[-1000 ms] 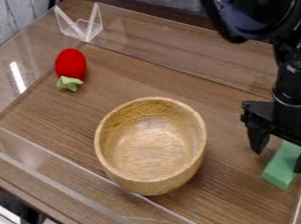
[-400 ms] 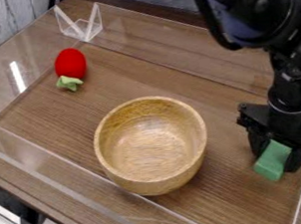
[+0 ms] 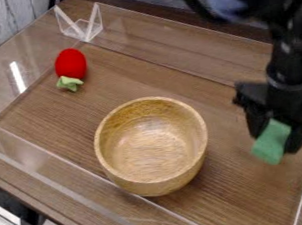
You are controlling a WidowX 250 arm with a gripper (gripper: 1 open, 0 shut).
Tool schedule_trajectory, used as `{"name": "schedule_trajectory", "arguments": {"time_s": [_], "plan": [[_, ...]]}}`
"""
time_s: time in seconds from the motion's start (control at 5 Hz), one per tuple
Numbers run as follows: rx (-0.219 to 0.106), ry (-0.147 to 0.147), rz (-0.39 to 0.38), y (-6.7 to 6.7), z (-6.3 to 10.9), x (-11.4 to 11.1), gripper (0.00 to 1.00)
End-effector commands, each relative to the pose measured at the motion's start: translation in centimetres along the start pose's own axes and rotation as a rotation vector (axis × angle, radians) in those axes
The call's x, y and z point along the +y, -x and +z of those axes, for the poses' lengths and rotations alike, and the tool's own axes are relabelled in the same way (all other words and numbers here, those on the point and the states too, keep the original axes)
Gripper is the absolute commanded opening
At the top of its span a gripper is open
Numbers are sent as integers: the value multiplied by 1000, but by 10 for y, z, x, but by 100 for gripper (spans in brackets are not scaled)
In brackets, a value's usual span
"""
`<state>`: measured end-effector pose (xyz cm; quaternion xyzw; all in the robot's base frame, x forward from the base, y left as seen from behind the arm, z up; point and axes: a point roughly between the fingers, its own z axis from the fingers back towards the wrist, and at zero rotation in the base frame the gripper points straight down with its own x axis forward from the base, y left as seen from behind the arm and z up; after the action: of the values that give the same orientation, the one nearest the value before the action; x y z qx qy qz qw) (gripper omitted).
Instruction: Put the green stick in the brown bowl
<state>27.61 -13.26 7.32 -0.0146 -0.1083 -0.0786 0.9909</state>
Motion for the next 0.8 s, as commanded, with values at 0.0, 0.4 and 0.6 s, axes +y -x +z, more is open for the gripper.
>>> {"name": "schedule_trajectory", "arguments": {"time_s": [0.0,0.4,0.6], "plan": [[-71,-9,54,-4,43,25,0],[-34,-65,109,26,62,102,0],[-8,-88,131,42,67,133,0]]}}
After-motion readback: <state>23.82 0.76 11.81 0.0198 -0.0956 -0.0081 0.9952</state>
